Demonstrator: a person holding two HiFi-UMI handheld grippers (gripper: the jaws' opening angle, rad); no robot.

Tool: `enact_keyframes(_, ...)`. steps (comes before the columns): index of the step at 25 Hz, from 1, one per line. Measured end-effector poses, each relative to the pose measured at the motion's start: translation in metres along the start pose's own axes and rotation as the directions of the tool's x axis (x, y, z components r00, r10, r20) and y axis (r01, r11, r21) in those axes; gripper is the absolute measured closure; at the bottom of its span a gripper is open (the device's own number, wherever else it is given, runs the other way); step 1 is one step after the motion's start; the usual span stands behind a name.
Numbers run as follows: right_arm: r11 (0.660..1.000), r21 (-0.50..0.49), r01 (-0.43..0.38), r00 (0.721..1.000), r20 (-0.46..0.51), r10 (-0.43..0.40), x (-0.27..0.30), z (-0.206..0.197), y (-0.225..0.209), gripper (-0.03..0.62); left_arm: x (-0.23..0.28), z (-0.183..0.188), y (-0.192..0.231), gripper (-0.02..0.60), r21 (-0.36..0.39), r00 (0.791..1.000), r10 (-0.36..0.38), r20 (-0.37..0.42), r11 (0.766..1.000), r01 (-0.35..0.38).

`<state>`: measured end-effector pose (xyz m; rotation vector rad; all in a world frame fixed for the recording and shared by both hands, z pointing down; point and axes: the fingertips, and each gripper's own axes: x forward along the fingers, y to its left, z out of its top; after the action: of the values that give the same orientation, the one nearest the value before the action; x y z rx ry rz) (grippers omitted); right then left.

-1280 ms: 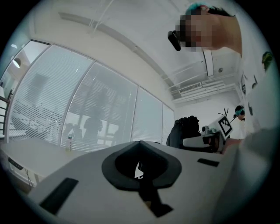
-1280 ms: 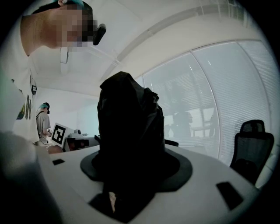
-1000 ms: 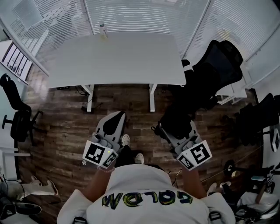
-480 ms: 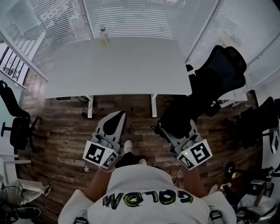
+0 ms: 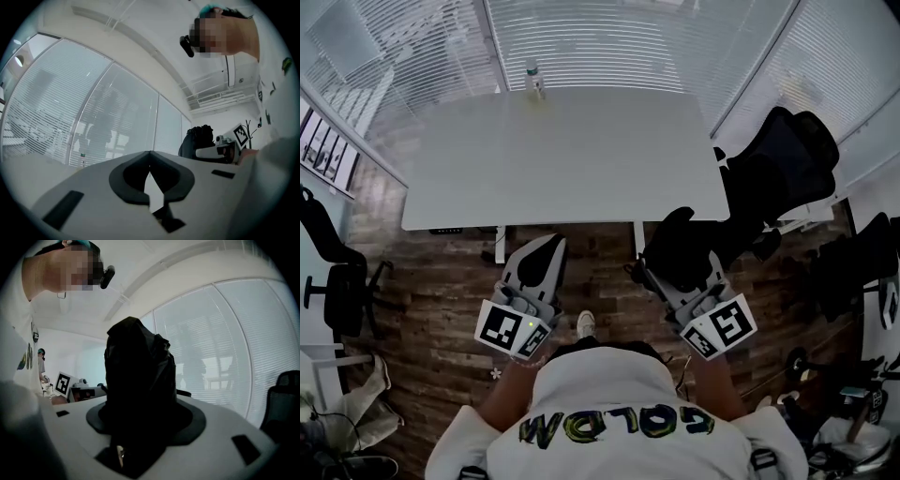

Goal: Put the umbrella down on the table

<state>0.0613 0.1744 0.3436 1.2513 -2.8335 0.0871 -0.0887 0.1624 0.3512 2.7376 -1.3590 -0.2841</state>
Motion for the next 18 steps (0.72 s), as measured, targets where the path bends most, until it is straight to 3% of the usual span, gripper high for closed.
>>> enact_keyframes(18,1.000,0.008,0.010,1.000,-0.004,-0.010,0.073,-0.002,-0.022,0.338,0.031,-0.004,0.069,0.571,-0.006,1.000,-0.009,-0.011,1.000,0.009)
